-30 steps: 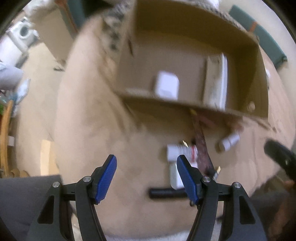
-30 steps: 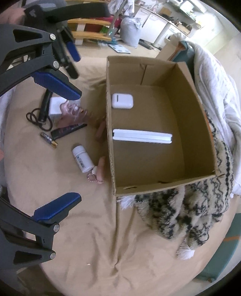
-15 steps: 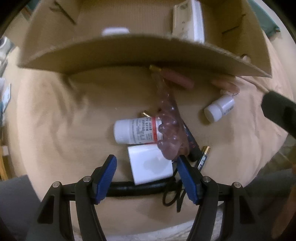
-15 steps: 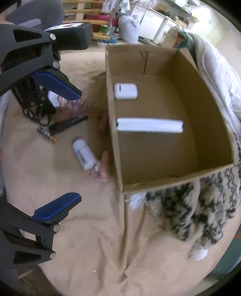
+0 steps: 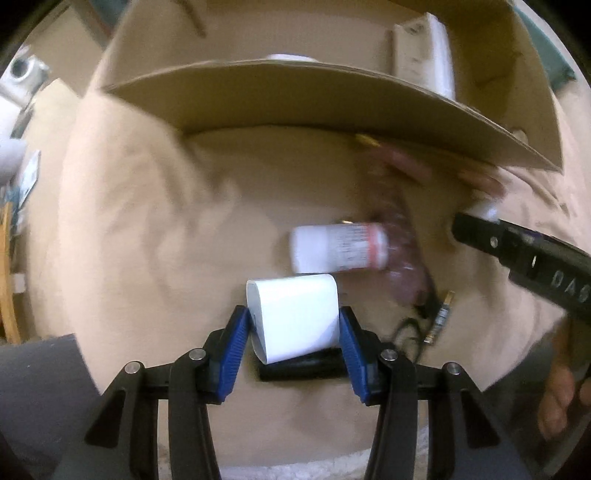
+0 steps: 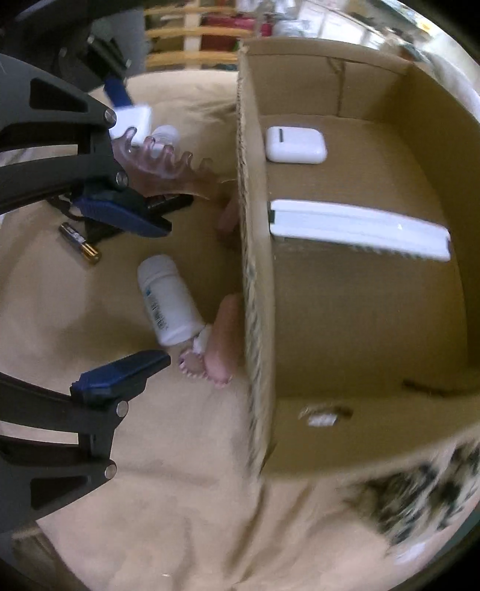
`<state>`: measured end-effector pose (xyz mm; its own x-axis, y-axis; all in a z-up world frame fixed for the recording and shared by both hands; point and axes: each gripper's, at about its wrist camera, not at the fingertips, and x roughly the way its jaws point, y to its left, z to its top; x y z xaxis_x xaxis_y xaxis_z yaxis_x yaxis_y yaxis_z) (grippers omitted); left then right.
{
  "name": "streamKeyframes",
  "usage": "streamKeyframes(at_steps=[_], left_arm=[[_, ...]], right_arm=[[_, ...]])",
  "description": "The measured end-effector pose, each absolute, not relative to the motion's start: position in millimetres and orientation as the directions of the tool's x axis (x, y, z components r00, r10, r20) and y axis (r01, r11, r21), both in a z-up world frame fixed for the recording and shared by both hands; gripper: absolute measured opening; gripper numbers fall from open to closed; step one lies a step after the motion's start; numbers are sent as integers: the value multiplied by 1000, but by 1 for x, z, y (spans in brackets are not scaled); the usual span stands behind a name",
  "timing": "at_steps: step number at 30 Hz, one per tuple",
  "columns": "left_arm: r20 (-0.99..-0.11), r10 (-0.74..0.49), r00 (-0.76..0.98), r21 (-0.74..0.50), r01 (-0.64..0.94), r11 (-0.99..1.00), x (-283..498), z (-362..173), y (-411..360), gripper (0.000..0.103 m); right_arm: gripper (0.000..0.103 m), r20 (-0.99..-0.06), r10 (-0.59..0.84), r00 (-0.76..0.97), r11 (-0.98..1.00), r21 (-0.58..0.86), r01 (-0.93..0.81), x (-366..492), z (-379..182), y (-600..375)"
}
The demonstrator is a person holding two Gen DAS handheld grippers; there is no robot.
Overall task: Organize rigid objects
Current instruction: 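Grasp the white charger plug with the left gripper while the right grasps the white pill bottle, then set the charger plug on the earbud case while the right drops the pill bottle in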
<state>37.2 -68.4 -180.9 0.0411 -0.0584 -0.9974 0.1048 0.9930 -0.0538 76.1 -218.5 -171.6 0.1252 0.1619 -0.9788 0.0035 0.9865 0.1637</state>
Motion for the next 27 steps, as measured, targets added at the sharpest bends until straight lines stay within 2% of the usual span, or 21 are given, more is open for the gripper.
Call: streamKeyframes(at_steps=[1, 3, 5, 12, 21, 27], left_arm=[[-998, -56, 41, -52, 90, 995, 38, -181, -64, 45], [-998, -51, 46, -47, 71, 996, 42, -180, -56, 45], [-998, -43, 53, -39, 66, 997, 44, -179, -53, 45], [-997, -12, 77, -8, 53, 999, 42, -171, -40, 45], [-989, 60, 138, 54, -45, 998, 43, -149, -11, 45], [-961, 76, 266, 60, -66, 996, 52, -114, 7, 45]], right_arm=[[68, -982, 139, 127, 990, 137, -26, 76, -172, -213], [54, -987, 93, 130, 992, 82, -94, 75, -173, -202], [54, -988, 84, 133, 992, 69, -110, 71, -171, -200], [54, -962, 210, 175, 978, 208, -34, 51, -137, -227], [54, -924, 268, 272, 958, 287, 30, 27, -96, -262], [54, -872, 283, 399, 951, 310, 3, 27, -62, -247]])
